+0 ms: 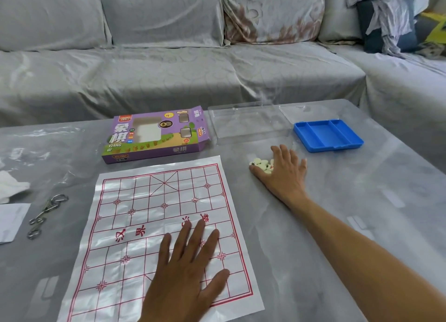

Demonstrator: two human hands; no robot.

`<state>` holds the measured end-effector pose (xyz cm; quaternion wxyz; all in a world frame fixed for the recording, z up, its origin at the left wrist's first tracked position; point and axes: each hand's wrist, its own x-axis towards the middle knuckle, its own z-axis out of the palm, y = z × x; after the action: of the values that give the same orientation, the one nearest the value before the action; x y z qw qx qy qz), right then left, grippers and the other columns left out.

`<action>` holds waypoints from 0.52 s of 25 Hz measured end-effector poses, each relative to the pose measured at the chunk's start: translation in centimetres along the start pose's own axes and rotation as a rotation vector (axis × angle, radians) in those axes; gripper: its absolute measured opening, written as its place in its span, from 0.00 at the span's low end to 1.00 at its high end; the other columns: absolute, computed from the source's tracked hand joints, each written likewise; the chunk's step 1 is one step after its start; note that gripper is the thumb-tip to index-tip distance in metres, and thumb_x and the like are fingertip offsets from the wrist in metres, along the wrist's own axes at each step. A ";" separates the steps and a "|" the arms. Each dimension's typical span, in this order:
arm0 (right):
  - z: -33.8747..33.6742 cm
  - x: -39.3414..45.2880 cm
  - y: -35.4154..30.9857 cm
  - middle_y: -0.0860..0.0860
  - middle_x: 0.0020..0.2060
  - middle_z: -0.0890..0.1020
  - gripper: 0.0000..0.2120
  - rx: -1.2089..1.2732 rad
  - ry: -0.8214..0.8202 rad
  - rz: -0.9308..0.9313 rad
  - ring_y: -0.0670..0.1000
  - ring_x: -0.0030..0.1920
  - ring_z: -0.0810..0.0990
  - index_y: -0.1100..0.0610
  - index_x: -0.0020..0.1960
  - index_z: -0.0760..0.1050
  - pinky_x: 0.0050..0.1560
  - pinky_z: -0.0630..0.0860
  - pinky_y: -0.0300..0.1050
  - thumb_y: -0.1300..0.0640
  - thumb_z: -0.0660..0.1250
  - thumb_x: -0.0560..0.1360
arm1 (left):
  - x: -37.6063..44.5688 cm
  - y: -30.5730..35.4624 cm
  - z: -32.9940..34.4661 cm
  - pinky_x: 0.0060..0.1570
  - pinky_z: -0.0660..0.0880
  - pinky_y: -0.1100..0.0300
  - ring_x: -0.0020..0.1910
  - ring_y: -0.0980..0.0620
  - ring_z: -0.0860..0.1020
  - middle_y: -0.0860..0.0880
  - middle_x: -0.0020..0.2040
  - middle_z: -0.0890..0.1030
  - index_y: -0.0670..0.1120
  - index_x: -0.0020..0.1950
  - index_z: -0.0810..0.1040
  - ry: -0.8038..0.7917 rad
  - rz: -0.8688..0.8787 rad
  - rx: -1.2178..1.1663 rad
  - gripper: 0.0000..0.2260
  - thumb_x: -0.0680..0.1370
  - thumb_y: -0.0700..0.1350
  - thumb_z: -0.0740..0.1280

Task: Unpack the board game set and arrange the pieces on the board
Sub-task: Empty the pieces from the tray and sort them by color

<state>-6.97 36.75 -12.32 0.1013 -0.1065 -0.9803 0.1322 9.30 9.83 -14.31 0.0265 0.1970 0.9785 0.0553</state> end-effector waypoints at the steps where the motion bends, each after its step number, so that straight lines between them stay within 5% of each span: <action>1: -0.6 -0.6 0.7 0.48 0.72 0.62 0.37 -0.004 0.034 -0.045 0.55 0.75 0.56 0.49 0.71 0.60 0.73 0.47 0.62 0.27 0.56 0.71 | 0.0 0.0 -0.1 0.66 0.57 0.44 0.75 0.45 0.59 0.50 0.76 0.63 0.58 0.74 0.65 -0.008 -0.003 -0.008 0.31 0.76 0.71 0.50; 4: -3.2 -4.1 3.6 0.48 0.70 0.66 0.28 0.103 0.091 -0.104 0.53 0.71 0.63 0.48 0.70 0.64 0.71 0.59 0.55 0.38 0.64 0.74 | -0.4 0.5 -1.1 0.69 0.52 0.45 0.77 0.46 0.57 0.52 0.78 0.58 0.60 0.75 0.62 -0.027 -0.037 -0.040 0.31 0.76 0.72 0.47; 7: -5.1 -7.7 5.5 0.47 0.62 0.74 0.21 0.225 0.028 0.017 0.50 0.58 0.74 0.49 0.65 0.68 0.60 0.72 0.49 0.47 0.67 0.75 | -0.9 0.6 -1.4 0.73 0.37 0.43 0.76 0.53 0.34 0.58 0.78 0.37 0.65 0.77 0.43 0.011 -0.055 -0.068 0.33 0.73 0.74 0.35; 13: -4.9 -6.4 4.3 0.49 0.56 0.76 0.19 0.178 -0.129 0.069 0.52 0.55 0.75 0.49 0.65 0.72 0.52 0.73 0.47 0.51 0.64 0.75 | -1.2 0.8 -1.9 0.73 0.34 0.43 0.73 0.55 0.28 0.58 0.76 0.32 0.64 0.76 0.37 -0.061 -0.057 -0.045 0.35 0.70 0.73 0.30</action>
<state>1.07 40.42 -9.97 0.0422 -0.1219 -0.9649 0.2286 10.58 9.94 -12.28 0.0623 0.1701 0.9809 0.0707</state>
